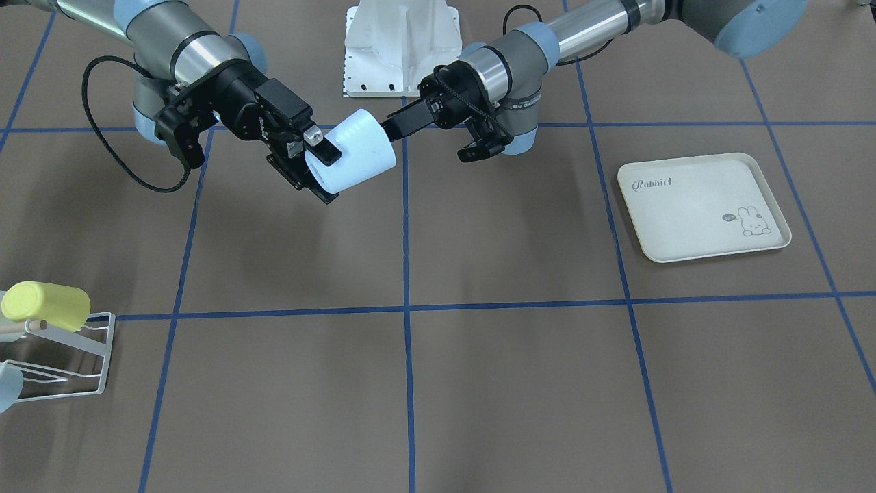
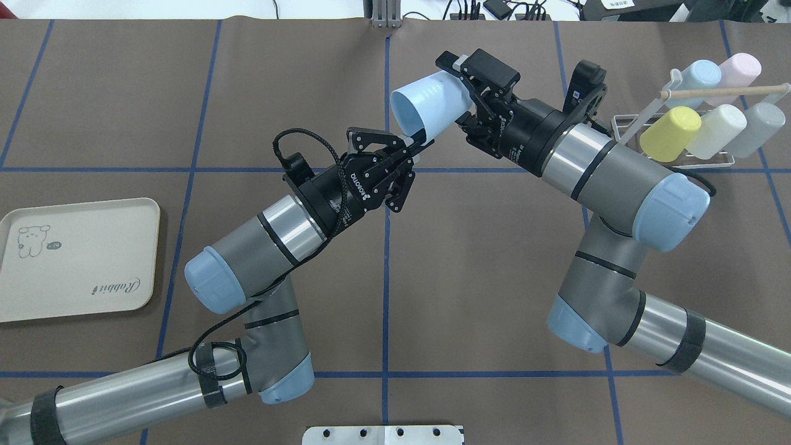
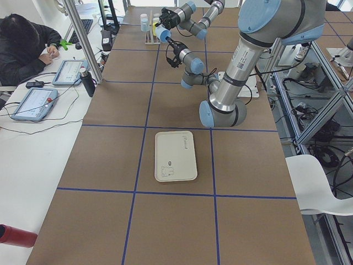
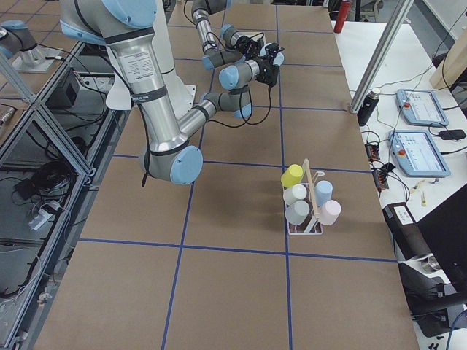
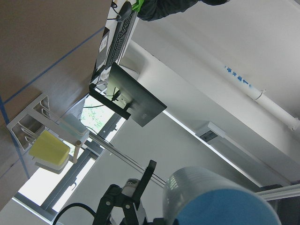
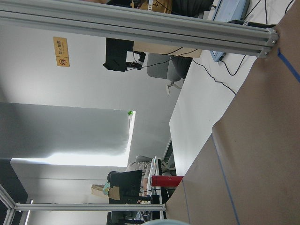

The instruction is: Transfer IKEA cup to right arm and place on rack

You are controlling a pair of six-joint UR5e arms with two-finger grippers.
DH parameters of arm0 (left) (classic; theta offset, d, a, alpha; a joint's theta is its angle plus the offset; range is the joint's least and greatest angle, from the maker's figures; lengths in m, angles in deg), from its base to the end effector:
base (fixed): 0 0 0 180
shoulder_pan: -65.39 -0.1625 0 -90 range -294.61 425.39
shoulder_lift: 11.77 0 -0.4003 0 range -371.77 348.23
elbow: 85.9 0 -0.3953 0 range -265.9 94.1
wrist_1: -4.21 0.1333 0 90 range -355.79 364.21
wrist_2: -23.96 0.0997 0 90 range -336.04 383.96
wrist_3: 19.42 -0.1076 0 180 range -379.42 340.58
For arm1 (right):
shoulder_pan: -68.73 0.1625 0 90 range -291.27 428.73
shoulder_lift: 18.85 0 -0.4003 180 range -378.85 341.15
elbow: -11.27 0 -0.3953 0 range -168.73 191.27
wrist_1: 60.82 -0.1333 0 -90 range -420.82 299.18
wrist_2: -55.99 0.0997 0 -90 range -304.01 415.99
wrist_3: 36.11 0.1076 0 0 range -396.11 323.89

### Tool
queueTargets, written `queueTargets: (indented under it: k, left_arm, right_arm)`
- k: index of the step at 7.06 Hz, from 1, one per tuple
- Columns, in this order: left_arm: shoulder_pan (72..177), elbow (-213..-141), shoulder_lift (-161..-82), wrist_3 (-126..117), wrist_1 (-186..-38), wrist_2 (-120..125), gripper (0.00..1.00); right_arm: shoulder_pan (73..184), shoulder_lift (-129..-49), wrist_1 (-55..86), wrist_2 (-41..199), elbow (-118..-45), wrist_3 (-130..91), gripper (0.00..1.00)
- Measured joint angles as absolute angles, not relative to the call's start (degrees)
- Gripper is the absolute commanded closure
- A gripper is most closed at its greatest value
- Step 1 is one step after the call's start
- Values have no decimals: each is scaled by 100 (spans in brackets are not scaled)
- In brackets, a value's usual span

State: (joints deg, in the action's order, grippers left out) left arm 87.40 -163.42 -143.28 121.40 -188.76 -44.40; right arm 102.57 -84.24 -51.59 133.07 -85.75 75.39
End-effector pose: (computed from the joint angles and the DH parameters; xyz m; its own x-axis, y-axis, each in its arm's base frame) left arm 0.5086 -0.3922 0.1294 -0.8589 -0.4300 -0.2782 -0.1003 0.6739 -0.7320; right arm -0.3794 -0.4438 0.1870 -0.5563 0.0571 0.8290 -0.5488 0.7239 -0.4181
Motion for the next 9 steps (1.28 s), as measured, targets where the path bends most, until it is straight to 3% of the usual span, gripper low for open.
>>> queueTargets:
  k: [9]
  left_arm:
    - [8727, -16134, -14466, 12138, -18877, -4416, 100]
  right_arm:
    - [10228, -8424, -5168, 13316, -8579, 7534, 0]
